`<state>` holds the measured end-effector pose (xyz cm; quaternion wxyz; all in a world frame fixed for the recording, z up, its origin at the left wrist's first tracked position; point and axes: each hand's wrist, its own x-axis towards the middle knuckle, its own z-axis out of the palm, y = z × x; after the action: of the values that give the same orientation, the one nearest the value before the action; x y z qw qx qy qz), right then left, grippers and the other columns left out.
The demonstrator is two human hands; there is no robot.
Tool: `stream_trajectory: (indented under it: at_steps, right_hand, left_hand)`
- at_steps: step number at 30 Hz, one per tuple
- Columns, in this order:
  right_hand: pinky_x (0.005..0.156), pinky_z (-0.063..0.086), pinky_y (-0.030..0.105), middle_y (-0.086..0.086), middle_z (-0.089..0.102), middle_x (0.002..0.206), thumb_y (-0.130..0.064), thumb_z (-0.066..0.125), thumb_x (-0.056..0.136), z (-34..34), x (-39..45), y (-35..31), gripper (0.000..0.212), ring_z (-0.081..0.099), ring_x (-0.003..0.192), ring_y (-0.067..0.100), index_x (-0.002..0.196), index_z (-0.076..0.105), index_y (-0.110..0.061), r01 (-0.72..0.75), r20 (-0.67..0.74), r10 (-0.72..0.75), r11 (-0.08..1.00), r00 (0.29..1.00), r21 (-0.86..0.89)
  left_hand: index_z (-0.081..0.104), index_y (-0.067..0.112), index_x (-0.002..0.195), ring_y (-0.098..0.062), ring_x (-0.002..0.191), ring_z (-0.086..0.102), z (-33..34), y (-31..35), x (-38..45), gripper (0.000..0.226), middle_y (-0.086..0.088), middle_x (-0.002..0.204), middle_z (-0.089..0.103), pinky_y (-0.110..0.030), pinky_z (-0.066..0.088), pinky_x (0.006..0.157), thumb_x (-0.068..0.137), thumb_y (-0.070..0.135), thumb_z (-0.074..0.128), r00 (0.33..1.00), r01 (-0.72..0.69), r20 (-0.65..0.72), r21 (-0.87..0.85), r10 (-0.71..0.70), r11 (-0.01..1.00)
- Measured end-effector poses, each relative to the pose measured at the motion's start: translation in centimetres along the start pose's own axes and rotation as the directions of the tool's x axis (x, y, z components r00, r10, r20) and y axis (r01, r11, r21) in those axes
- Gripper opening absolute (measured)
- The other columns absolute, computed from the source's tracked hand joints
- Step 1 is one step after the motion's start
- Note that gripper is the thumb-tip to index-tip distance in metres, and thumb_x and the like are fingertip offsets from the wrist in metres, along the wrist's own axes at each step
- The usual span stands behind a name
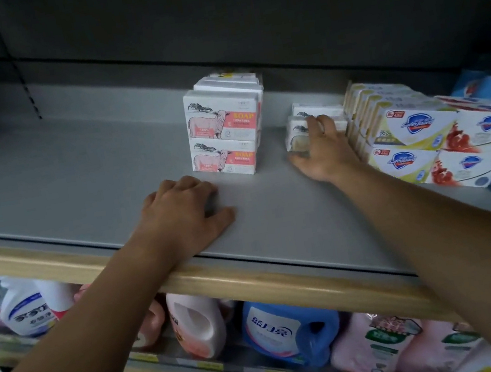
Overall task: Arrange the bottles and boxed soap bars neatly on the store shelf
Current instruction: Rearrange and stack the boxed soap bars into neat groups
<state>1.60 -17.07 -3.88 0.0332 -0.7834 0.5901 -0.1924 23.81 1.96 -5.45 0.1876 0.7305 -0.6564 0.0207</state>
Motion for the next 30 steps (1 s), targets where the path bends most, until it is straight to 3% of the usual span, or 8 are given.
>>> stream_trajectory:
  at_steps: [11,13,16,18,20,23,27,30]
  right_hand:
    - [0.119,0.02,0.048,-0.005,-0.004,0.163,-0.067,0.055,0.084,0.4,4.4,0.1,0.101,0.015,0.147,0.04,0.157,0.001,-0.024,-0.137,0.078,0.136,0.991,0.988,0.003]
    - [0.114,0.028,0.045,0.0,0.01,0.161,-0.058,0.056,0.087,-0.3,3.6,-0.3,0.086,0.026,0.142,0.039,0.155,0.017,-0.024,-0.087,-0.007,0.087,0.996,0.996,0.009]
    - [0.097,0.04,0.036,0.006,0.045,0.139,-0.04,0.053,0.092,-2.0,2.0,-2.1,0.049,0.048,0.124,0.032,0.136,0.052,-0.019,0.094,-0.291,-0.052,0.987,0.955,0.131]
    - [0.086,0.042,0.029,0.003,0.057,0.119,-0.036,0.05,0.094,-3.5,0.7,-4.4,0.033,0.059,0.109,0.027,0.119,0.063,-0.019,0.237,-0.431,-0.097,0.929,0.897,0.285]
    - [0.085,0.046,0.03,0.0,0.059,0.11,-0.037,0.049,0.093,-4.7,-0.4,-6.8,0.031,0.061,0.102,0.024,0.112,0.066,-0.019,0.366,-0.492,-0.169,0.866,0.854,0.339]
    - [0.098,0.043,0.035,0.004,0.058,0.121,-0.042,0.054,0.09,-5.5,-1.2,-9.5,0.043,0.053,0.112,0.027,0.126,0.062,-0.019,0.442,-0.442,-0.317,0.87,0.839,0.216]
    - [0.106,0.033,0.038,-0.001,0.043,0.143,-0.052,0.062,0.086,-5.1,-1.4,-10.7,0.064,0.036,0.126,0.029,0.14,0.049,-0.021,0.379,-0.262,-0.414,0.909,0.872,-0.173]
    - [0.107,0.03,0.038,-0.001,0.041,0.145,-0.044,0.065,0.087,-4.3,-2.0,-11.0,0.057,0.033,0.13,0.028,0.136,0.052,-0.016,0.385,-0.329,-0.454,0.887,0.828,-0.255]
  left_hand:
    - [0.053,0.037,0.128,-0.024,0.127,0.038,0.0,0.0,0.1,0.072,0.009,0.133,0.05,-0.042,0.032,0.104,0.07,0.075,0.032,1.0,0.021,0.015,-0.011,-0.021,1.0]
    - [0.054,0.037,0.126,-0.024,0.127,0.039,0.1,0.0,0.1,0.071,0.008,0.133,0.05,-0.042,0.032,0.103,0.072,0.076,0.033,1.0,0.019,0.014,-0.009,-0.019,1.0]
    - [0.056,0.035,0.123,-0.024,0.124,0.041,0.1,0.0,0.1,0.069,0.007,0.13,0.052,-0.042,0.033,0.101,0.07,0.075,0.033,0.999,0.029,0.019,-0.021,-0.029,0.999]
    - [0.058,0.034,0.12,-0.025,0.122,0.043,0.0,0.2,0.1,0.07,0.006,0.128,0.054,-0.041,0.034,0.1,0.068,0.073,0.034,0.999,0.042,0.015,-0.024,-0.042,0.999]
    - [0.06,0.032,0.119,-0.025,0.12,0.044,-0.1,0.3,0.2,0.07,0.005,0.127,0.056,-0.04,0.035,0.099,0.067,0.072,0.035,0.999,0.049,0.017,-0.023,-0.049,0.998]
    - [0.059,0.031,0.119,-0.026,0.12,0.044,-0.1,0.1,0.1,0.067,0.004,0.126,0.056,-0.039,0.035,0.099,0.069,0.07,0.039,0.999,0.048,0.025,-0.03,-0.048,0.998]
    - [0.059,0.03,0.12,-0.027,0.121,0.043,-0.1,0.1,0.2,0.058,0.003,0.127,0.056,-0.039,0.033,0.1,0.077,0.067,0.05,0.998,0.051,0.027,-0.04,-0.05,0.998]
    - [0.059,0.03,0.121,-0.027,0.12,0.043,-0.2,0.0,0.2,0.056,0.002,0.126,0.056,-0.038,0.034,0.099,0.077,0.065,0.052,0.999,0.048,0.023,-0.048,-0.047,0.998]
